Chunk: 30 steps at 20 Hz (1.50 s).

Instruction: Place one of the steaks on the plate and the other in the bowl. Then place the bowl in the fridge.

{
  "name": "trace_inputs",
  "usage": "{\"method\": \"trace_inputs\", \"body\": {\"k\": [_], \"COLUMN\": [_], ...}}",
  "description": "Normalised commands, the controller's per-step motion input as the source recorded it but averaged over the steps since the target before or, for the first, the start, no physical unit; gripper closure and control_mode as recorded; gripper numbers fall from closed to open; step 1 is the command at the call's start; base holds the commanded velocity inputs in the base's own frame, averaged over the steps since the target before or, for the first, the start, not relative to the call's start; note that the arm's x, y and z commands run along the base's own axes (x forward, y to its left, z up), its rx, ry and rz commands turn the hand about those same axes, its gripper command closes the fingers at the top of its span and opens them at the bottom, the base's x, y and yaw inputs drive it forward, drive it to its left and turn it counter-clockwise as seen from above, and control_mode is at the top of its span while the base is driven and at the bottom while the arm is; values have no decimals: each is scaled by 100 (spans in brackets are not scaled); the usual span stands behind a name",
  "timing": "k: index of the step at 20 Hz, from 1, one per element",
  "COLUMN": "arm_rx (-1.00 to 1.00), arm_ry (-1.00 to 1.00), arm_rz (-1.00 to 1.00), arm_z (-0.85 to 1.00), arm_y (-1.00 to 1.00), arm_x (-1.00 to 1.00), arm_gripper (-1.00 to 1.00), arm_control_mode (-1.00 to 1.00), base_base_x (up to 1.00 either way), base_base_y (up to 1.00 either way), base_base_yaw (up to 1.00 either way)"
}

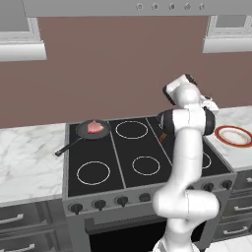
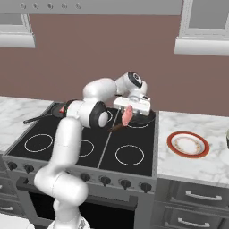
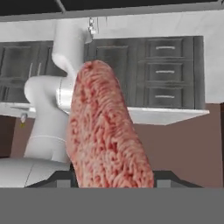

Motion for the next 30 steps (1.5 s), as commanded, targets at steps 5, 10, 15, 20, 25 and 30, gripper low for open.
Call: {"method": "trace_inputs", "body": {"k": [5,10,15,20,25,30], "arm_rx": [6,0,-1,-3,0,5], "arm_ry": [-39,-86,-72,-80,-68,-23], "arm_rz": [20,26,19,28,34,14], "arm_z": [12,-5,-3,-3,-13,-33], "arm_y": [7,0,0,-6,-46,-20], "arm_x": [-100,-50,-14,0,7,21], "arm_gripper": [100,100,100,100,100,100], "arm_control_mode": [-100,-100,-100,-100,-100,-100], "base_base_x": [0,0,0,0,0,0], "base_base_y": [0,0,0,0,0,0], "base_base_yaw": [0,0,0,0,0,0]}}
